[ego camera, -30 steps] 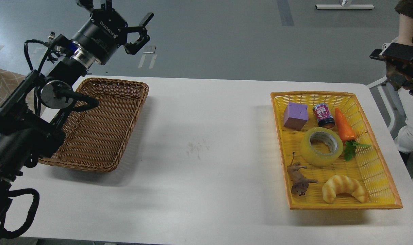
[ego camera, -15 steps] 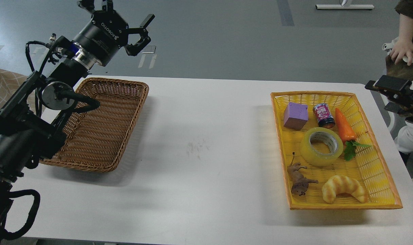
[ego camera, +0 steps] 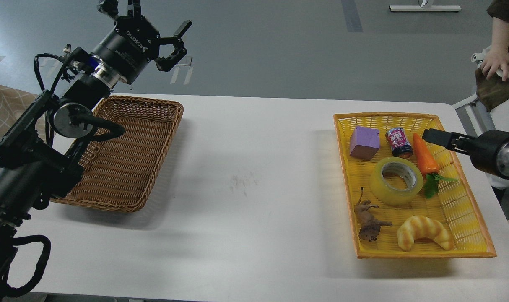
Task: Place and transfer tape with both arms
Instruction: 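Lower the right gripper toward the tape roll in the yellow basket, then grasp the yellow tape roll through its hole with the right gripper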
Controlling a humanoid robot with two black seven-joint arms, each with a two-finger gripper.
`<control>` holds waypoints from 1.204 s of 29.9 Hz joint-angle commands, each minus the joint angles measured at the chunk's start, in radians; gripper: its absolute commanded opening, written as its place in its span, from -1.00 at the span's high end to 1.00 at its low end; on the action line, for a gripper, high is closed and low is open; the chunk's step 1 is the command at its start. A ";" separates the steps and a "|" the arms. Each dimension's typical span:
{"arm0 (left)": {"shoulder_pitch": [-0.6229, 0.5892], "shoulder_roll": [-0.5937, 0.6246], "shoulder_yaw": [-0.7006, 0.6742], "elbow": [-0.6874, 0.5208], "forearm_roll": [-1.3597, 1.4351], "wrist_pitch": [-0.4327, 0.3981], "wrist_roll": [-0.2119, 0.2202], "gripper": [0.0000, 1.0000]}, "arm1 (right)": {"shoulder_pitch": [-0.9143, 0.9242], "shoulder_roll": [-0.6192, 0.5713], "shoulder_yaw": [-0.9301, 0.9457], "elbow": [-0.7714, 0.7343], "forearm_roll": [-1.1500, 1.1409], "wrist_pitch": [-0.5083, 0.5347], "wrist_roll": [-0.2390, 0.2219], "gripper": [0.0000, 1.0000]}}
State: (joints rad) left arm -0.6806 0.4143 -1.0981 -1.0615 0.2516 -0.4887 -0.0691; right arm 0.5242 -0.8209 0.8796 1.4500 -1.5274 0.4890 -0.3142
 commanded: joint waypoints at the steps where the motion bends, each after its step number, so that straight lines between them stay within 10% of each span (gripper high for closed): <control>1: 0.001 0.001 0.000 0.000 0.000 0.000 0.000 -0.97 | 0.008 0.037 -0.018 -0.008 -0.112 0.000 -0.002 -0.95; 24: 0.001 -0.003 0.000 0.001 -0.002 0.000 -0.001 -0.97 | -0.032 0.157 -0.077 -0.112 -0.287 0.000 -0.003 -0.85; 36: 0.001 -0.003 0.000 0.002 -0.002 0.000 -0.001 -0.97 | -0.038 0.169 -0.097 -0.132 -0.286 0.000 0.001 -0.24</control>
State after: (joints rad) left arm -0.6795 0.4111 -1.0984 -1.0599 0.2500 -0.4887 -0.0707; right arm 0.4866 -0.6535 0.7926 1.3264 -1.8139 0.4886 -0.3150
